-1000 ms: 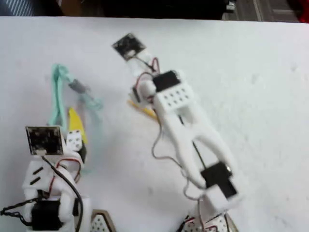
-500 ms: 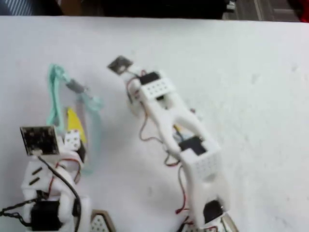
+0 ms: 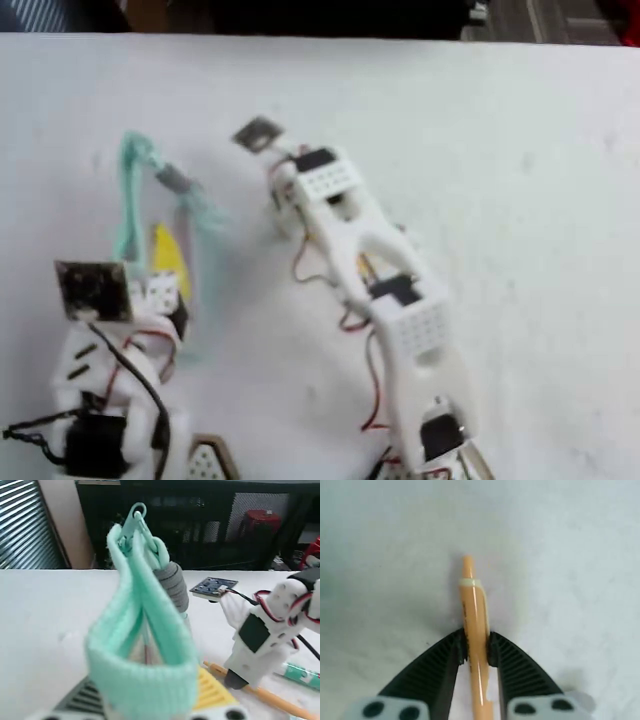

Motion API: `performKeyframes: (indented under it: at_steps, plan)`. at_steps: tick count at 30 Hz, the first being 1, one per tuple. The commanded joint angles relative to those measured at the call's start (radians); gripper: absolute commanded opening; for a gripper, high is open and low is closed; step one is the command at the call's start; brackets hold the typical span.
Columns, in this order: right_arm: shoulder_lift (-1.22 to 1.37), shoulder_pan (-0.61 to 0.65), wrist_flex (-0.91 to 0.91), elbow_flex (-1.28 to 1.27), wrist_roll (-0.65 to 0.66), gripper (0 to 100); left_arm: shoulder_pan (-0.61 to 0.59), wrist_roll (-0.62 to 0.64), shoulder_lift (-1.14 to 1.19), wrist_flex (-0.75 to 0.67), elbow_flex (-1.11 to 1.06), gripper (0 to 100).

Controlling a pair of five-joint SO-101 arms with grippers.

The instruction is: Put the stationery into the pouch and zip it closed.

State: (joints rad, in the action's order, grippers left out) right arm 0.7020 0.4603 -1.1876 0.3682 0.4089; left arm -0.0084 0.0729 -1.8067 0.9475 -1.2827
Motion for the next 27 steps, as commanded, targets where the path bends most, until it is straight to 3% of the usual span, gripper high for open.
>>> performKeyframes:
  at_steps: [1,7,14,17,27]
  plan:
    - [-0.004,-0.065,0.004,0.015,0.009,1.6,0.096,0.002,-0.018,-0.046,0.049,3]
    - [-0.004,-0.102,0.024,0.011,0.008,1.7,0.154,0.011,-0.018,-0.152,0.0,3]
    - [-0.005,-0.104,0.024,0.011,0.0,1.7,0.389,0.002,-0.018,-0.198,-0.063,6]
    - [-0.005,-0.107,0.024,0.014,-0.049,1.7,0.394,0.002,-0.018,-0.262,-0.123,10]
    - [-0.002,-0.107,0.025,0.014,-0.054,1.7,0.394,0.002,-0.016,-0.275,-0.193,6]
